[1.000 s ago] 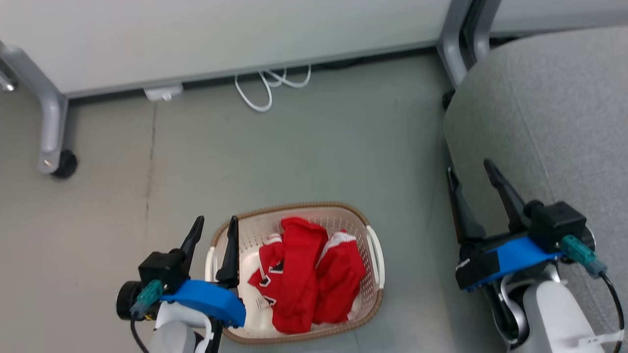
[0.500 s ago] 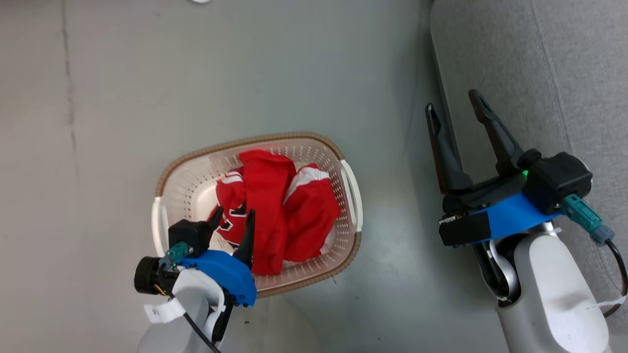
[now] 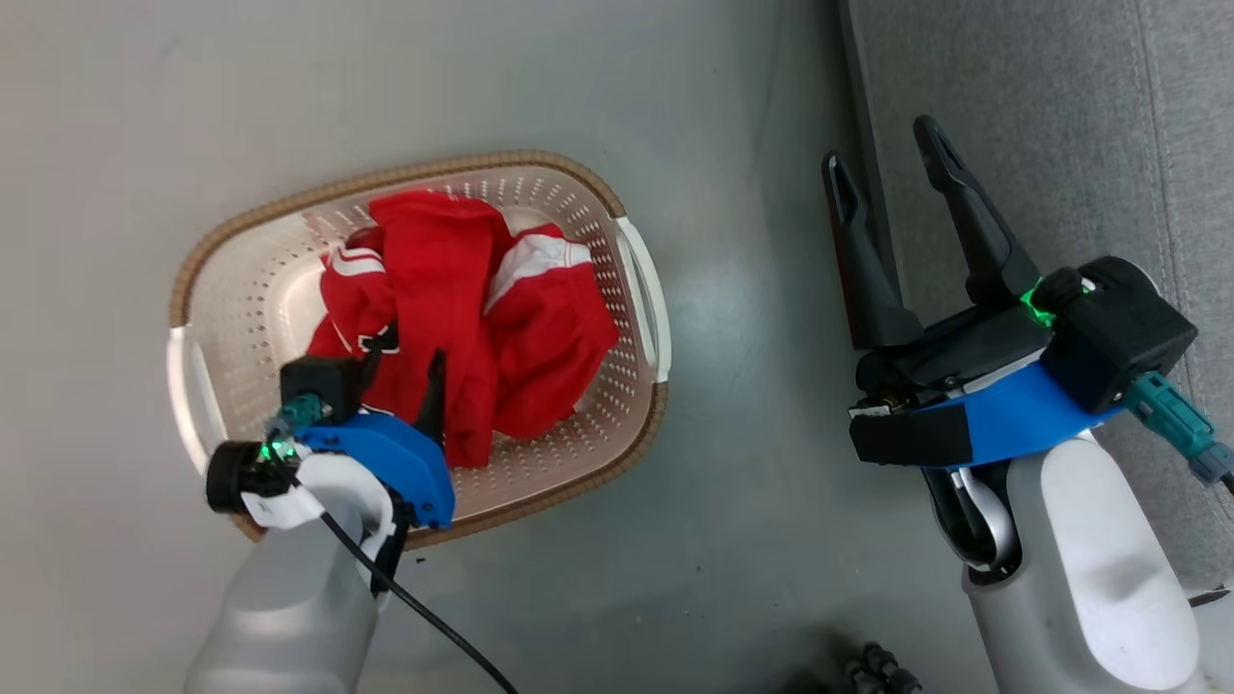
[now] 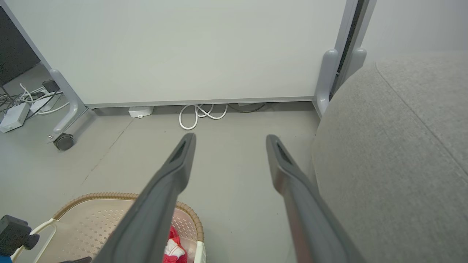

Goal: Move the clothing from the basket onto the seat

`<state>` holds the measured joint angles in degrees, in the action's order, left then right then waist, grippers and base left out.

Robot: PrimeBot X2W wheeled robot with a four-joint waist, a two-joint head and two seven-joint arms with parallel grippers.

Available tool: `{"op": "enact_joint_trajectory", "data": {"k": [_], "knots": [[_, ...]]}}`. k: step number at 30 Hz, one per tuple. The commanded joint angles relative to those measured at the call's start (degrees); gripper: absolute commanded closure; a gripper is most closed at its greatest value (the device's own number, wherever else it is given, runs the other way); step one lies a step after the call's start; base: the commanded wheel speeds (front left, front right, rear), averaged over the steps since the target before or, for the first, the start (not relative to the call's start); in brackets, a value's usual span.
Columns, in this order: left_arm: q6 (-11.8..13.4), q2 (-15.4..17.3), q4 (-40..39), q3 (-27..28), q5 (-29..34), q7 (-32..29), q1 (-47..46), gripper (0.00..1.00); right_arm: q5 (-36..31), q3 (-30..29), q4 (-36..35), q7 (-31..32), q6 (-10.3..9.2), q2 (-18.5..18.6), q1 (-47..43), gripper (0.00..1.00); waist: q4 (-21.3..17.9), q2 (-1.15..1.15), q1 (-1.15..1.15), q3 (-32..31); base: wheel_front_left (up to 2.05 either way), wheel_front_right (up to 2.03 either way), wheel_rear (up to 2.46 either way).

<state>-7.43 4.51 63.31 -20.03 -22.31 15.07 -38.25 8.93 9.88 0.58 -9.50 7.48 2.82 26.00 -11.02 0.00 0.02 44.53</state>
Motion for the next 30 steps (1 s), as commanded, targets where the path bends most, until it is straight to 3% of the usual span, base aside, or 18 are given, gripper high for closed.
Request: {"op": "enact_joint_trajectory", "data": {"k": [1, 19, 20, 21, 22, 30], "knots": [[-0.07, 0.67, 0.61, 0.27, -0.2, 0.16, -1.95, 0.0, 0.38, 0.34, -0.35, -0.58, 0.03, 0.12, 1.25, 0.0, -1.36, 0.0, -0.02, 2.48, 0.0, 0.0, 0.0], [0.02, 1.97, 8.24, 1.47, -3.77, -1.17, -10.19, 0.0, 2.77, 3.01, -0.67, -3.08, 0.03, 0.12, 2.23, 0.0, -4.57, 0.0, -0.02, 9.45, 0.0, 0.0, 0.0], [0.05, 1.92, 8.5, 1.53, -3.93, -1.47, -10.3, 0.05, 2.91, 3.07, -0.54, -3.23, 0.03, 0.12, 2.36, 0.0, -4.68, 0.0, -0.02, 9.54, 0.0, 0.0, 0.0], [0.05, 1.87, 8.68, 1.51, -3.93, -1.78, -10.42, 0.62, 3.06, 3.14, -0.4, -3.28, 0.03, 0.12, 2.43, 0.0, -4.77, 0.0, -0.02, 9.6, 0.0, 0.0, 0.0], [0.05, 1.85, 8.83, 1.47, -4.08, -1.68, -10.47, 1.0, 3.17, 3.23, -0.3, -3.42, 0.03, 0.12, 2.4, 0.0, -4.86, 0.0, -0.02, 9.61, 0.0, 0.0, 0.0], [-0.02, 1.81, 9.43, 0.28, -4.7, -1.86, -10.7, 1.0, 3.51, 3.41, 0.85, -3.87, 0.03, 0.12, 2.69, 0.0, -5.21, 0.0, -0.02, 9.12, 0.0, 0.0, 0.0]]}}
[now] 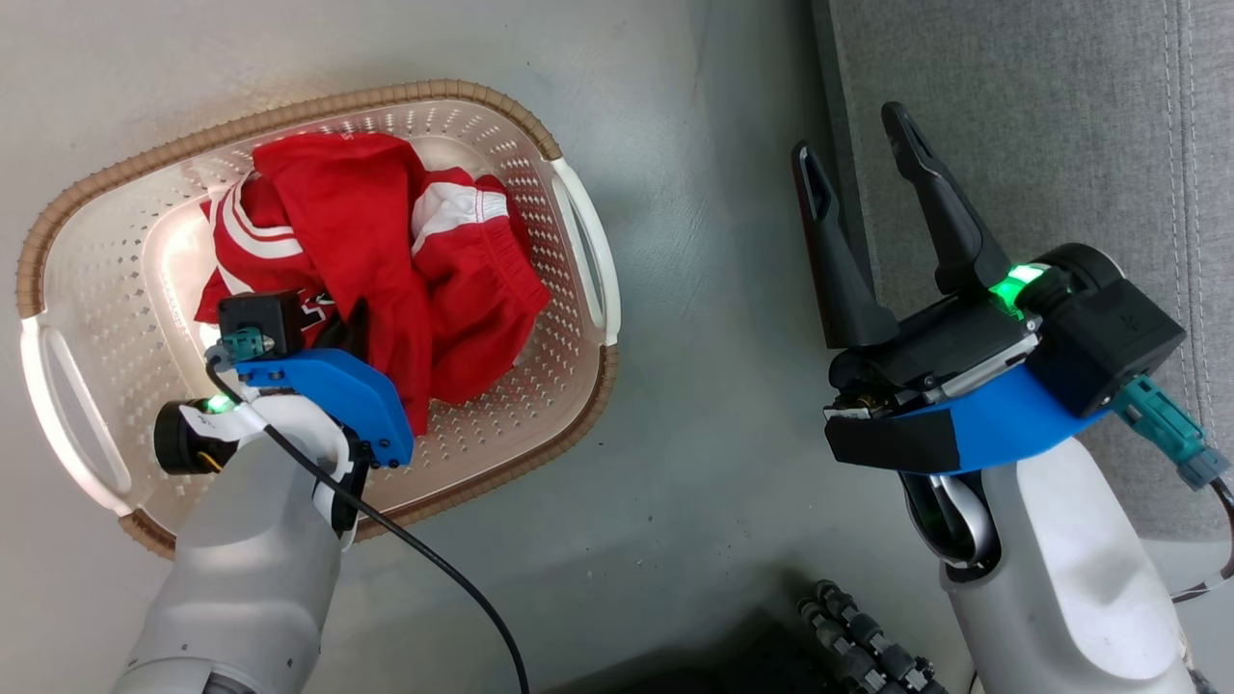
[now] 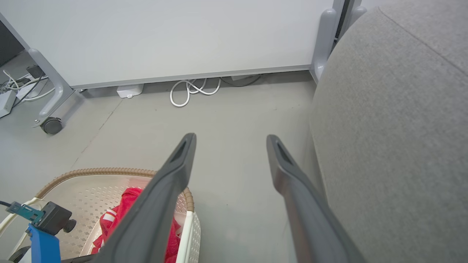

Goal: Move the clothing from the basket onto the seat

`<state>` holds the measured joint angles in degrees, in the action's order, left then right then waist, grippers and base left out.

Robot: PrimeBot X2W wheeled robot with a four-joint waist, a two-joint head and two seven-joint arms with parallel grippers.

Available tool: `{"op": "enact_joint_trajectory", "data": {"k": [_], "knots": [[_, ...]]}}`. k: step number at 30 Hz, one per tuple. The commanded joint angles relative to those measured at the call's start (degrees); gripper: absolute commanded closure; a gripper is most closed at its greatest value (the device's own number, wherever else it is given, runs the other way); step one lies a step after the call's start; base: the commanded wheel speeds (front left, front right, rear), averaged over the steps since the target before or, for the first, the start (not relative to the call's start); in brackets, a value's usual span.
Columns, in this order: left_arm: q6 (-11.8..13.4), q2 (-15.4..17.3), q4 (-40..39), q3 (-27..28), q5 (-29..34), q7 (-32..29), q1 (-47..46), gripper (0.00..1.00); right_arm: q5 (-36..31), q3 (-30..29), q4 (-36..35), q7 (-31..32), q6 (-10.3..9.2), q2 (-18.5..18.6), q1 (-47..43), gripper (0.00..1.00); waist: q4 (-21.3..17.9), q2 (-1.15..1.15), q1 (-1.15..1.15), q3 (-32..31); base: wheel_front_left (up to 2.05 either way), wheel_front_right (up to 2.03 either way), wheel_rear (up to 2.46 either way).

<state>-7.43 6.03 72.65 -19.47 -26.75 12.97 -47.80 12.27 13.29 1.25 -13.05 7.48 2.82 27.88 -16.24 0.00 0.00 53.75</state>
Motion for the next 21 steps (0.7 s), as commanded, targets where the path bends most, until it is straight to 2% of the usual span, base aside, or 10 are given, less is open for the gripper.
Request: {"op": "enact_joint_trajectory", "data": {"k": [1, 13, 21], "knots": [[-0.03, 0.29, 0.14, -0.42, -0.31, 0.25, -1.15, 1.0, 0.18, -0.03, 0.23, -0.34, 0.03, 0.12, 0.79, 0.0, 0.02, 0.0, 0.0, -0.19, 0.0, 0.0, 0.0], [-0.06, -0.54, 0.47, -1.63, -1.59, 0.56, -0.08, 1.0, -0.39, -0.12, 1.65, -0.48, 0.03, 0.12, 0.83, 0.0, 0.9, 0.0, 0.0, -2.16, 0.0, 0.0, 0.0], [-0.07, -1.64, -0.11, -4.89, -1.86, 0.96, 2.64, 1.0, -1.46, 0.1, 5.18, -0.15, 0.03, 0.14, 0.25, 0.0, 2.93, 0.0, 0.0, -8.92, 0.0, 0.0, 0.0]]}}
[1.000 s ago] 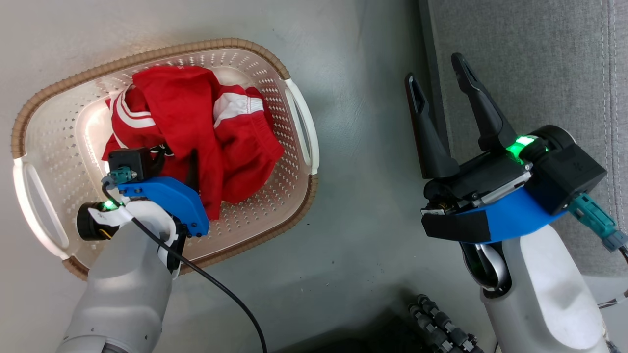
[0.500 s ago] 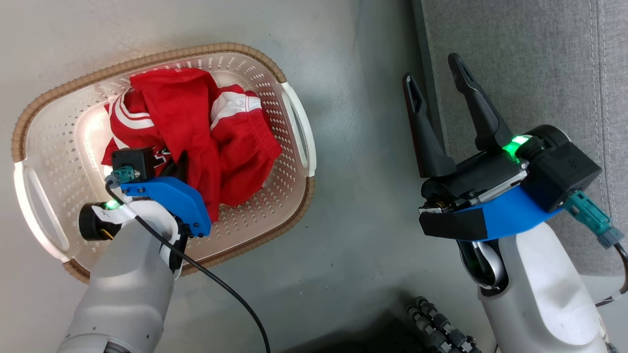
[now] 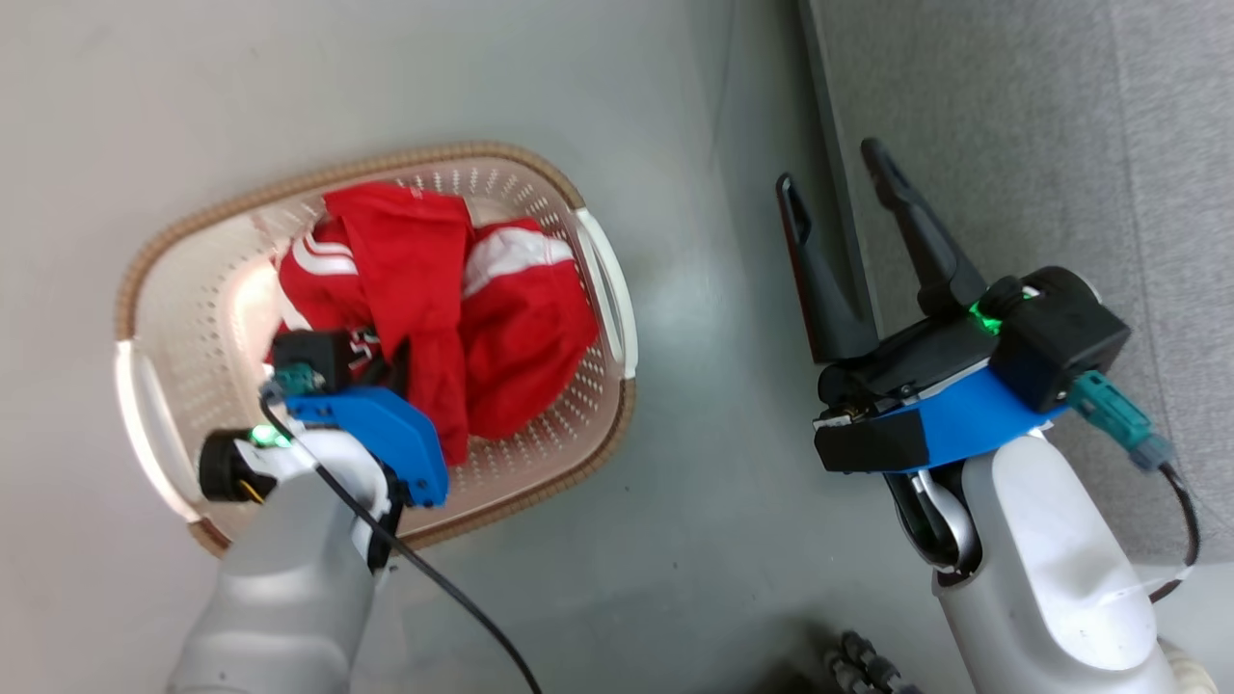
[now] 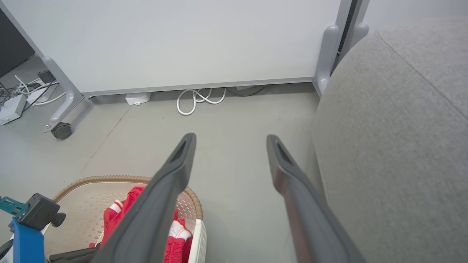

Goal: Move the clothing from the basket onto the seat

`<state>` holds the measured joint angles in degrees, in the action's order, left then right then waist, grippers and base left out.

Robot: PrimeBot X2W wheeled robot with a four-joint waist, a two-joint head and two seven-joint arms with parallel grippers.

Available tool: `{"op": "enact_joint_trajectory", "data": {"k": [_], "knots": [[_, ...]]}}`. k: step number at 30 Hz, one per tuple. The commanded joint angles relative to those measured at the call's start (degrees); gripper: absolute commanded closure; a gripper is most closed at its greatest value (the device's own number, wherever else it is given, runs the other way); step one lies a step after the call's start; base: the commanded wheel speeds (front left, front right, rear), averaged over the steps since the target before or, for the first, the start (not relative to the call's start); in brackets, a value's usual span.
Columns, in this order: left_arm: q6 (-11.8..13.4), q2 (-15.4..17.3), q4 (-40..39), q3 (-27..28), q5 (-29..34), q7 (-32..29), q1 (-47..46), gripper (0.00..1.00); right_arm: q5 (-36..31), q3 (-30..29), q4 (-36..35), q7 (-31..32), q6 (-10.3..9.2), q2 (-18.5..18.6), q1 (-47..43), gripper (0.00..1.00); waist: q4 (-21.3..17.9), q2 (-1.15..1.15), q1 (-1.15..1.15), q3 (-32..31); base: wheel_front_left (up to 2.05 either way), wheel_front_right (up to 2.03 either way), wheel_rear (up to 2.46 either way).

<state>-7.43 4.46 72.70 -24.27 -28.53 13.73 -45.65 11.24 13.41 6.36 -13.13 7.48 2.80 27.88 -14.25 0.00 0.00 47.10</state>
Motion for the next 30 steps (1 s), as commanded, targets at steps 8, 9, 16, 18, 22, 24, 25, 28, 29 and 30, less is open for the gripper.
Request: {"op": "enact_joint_trajectory", "data": {"k": [8, 9, 16, 18, 22, 24, 25, 28, 29, 30], "knots": [[-0.07, -1.17, -2.97, -5.49, -1.11, 0.71, 4.94, 1.0, -3.54, -0.97, 5.53, 2.26, 0.03, 0.17, -1.78, 0.0, 4.14, 0.0, 0.0, -13.04, 0.0, 0.0, 0.0], [-0.07, -1.28, -3.43, -6.17, -1.28, 0.76, 5.23, 1.0, -3.78, -1.13, 5.92, 2.52, 0.03, 0.18, -1.96, 0.0, 4.57, 0.0, 0.0, -14.32, 0.0, 0.0, 0.0], [-0.07, -1.59, -7.86, -13.17, -3.98, 0.72, 9.01, 1.0, -3.99, -1.59, 8.93, 3.75, 0.03, 0.19, -5.31, 0.0, 7.55, 0.0, 0.0, -25.06, 0.0, 0.0, 0.0], [-0.07, -1.61, -9.74, -15.53, -5.28, 0.27, 10.0, 1.0, -3.95, -1.87, 9.59, 4.14, 0.03, 0.18, -6.65, 0.0, 8.4, 0.0, 0.0, -27.75, 0.0, 0.0, 0.0], [-0.07, -1.59, -13.45, -20.45, -8.2, -0.23, 11.46, 1.0, -4.06, -2.76, 10.68, 4.92, 0.03, 0.17, -9.84, 0.0, 10.5, 0.0, 0.0, -33.14, 0.0, 0.0, 0.0], [-0.07, -1.6, -14.99, -22.58, -9.38, -0.07, 11.53, 1.0, -3.93, -2.92, 10.87, 5.36, 0.03, 0.19, -11.39, 0.0, 11.28, 0.0, 0.0, -35.36, 0.0, 0.0, 0.0], [-0.07, -1.6, -15.64, -23.69, -9.98, 0.06, 11.57, 1.0, -3.83, -2.98, 11.04, 5.55, 0.03, 0.18, -12.21, 0.0, 11.63, 0.0, 0.0, -36.48, 0.0, 0.0, 0.0], [-0.07, -1.6, -18.0, -26.66, -11.6, 0.38, 11.47, 1.0, -3.59, -3.23, 11.45, 6.05, 0.03, 0.18, -14.23, 0.0, 12.6, 0.0, 0.0, -39.82, 0.0, 0.0, 0.0], [-0.07, -1.57, -18.75, -27.5, -12.24, 0.53, 11.24, 1.0, -3.55, -3.24, 11.39, 6.35, 0.03, 0.18, -14.75, 0.0, 12.82, 0.0, 0.0, -40.66, 0.0, 0.0, 0.0], [-0.07, -1.6, -19.45, -28.3, -12.7, 0.57, 10.87, 1.0, -3.5, -3.25, 11.38, 6.48, 0.03, 0.18, -15.34, 0.0, 13.07, 0.0, 0.0, -41.59, 0.0, 0.0, 0.0]]}}
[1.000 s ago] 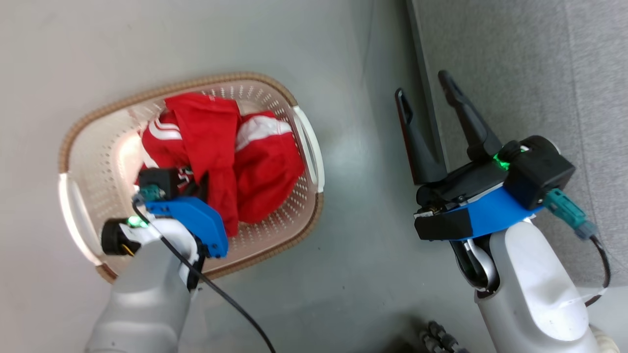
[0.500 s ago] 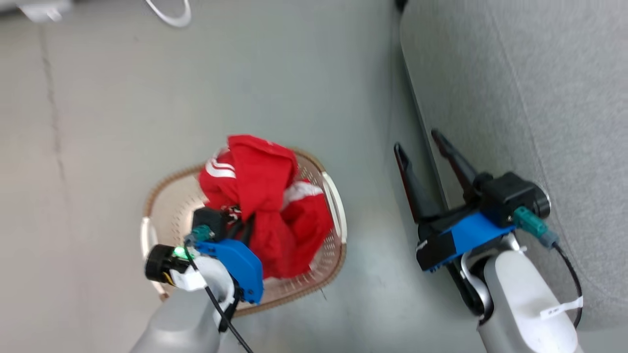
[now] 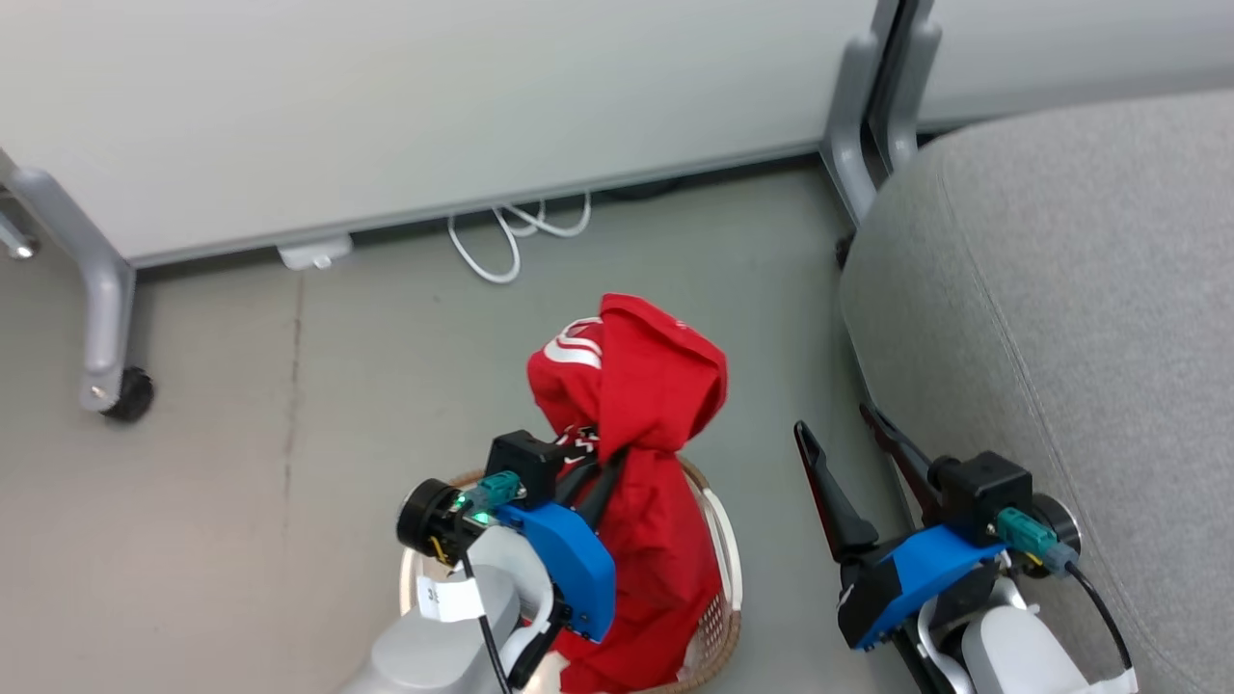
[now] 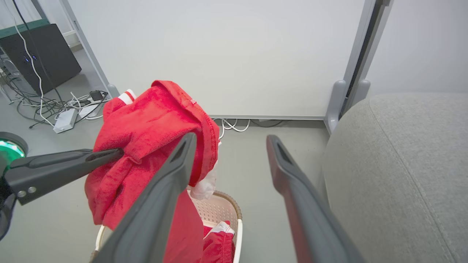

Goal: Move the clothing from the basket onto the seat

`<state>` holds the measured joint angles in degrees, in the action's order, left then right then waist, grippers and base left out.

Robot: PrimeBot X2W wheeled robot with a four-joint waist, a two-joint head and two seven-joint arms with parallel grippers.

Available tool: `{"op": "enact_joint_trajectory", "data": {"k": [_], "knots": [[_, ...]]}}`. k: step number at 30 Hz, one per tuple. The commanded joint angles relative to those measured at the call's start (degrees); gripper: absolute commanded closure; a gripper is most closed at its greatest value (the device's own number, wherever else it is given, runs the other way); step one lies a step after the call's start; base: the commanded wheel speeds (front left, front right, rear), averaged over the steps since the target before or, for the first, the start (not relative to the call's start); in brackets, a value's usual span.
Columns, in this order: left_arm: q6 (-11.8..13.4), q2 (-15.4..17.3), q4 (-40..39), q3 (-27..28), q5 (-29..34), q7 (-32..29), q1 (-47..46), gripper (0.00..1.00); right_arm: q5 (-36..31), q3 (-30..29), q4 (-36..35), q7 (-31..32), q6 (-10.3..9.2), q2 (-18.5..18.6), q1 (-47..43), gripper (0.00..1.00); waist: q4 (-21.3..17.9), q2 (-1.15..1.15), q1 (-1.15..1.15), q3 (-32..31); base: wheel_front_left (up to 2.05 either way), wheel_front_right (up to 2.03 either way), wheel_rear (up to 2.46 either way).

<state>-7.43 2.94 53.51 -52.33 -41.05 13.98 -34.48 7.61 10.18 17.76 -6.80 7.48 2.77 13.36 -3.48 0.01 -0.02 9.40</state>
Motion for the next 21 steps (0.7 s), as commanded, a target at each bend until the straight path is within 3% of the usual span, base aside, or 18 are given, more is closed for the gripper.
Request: {"op": "enact_joint_trajectory", "data": {"k": [1, 13, 21], "knots": [[-0.08, -0.08, -1.14, -1.28, -0.61, 0.41, -0.76, 1.0, 0.21, -0.05, 0.01, 0.28, 0.03, 0.19, -1.45, 0.0, 2.53, -0.01, 0.02, -4.83, 0.0, 0.0, 0.0], [-0.06, -0.05, -8.85, -8.64, -5.79, 0.82, -7.59, 1.0, 1.11, 0.91, -1.15, 2.02, 0.03, 0.2, -6.44, 0.0, 4.07, -0.01, 0.02, -10.0, 0.0, 0.0, 0.0], [2.01, -0.06, -12.52, -12.2, -10.07, 0.49, -12.44, 1.0, 1.57, 1.61, -1.72, 2.5, 0.03, 0.2, -6.93, 0.0, 4.02, -0.01, 0.02, -10.64, 0.0, 0.0, 0.0]]}}
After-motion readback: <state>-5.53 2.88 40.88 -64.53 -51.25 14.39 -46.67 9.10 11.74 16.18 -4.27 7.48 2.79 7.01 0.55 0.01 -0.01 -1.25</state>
